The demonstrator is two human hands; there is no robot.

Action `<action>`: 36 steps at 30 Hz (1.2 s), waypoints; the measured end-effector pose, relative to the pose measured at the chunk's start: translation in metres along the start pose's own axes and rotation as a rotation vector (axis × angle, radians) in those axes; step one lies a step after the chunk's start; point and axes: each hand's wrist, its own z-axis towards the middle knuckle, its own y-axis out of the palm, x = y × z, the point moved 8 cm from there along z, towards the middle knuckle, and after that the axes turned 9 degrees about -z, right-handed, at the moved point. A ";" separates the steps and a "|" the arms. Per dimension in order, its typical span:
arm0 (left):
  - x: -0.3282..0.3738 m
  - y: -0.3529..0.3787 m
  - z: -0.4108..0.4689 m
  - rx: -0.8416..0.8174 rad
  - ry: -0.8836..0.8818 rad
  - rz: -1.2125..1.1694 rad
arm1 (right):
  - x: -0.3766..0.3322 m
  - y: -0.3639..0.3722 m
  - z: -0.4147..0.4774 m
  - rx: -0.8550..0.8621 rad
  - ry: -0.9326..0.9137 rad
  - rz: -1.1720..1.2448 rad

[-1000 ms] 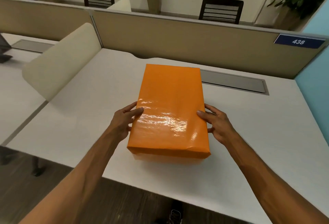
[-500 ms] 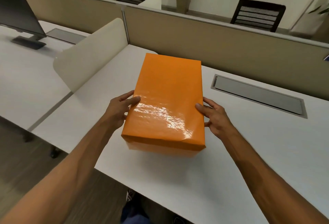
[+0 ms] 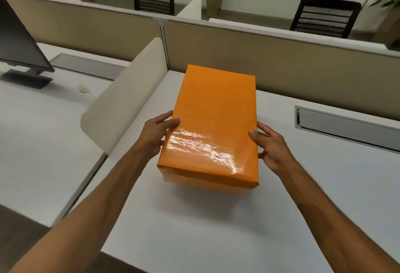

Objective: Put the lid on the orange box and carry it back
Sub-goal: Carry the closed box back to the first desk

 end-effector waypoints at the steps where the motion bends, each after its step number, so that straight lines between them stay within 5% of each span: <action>1: 0.007 -0.006 0.014 -0.008 -0.001 0.015 | -0.003 0.010 0.008 0.006 -0.001 0.012; 17: 0.076 -0.075 0.185 0.050 0.007 0.321 | -0.024 0.127 0.134 0.080 0.046 0.071; 36: 0.092 -0.076 0.211 0.045 0.043 0.408 | -0.042 0.135 0.168 0.149 -0.011 -0.128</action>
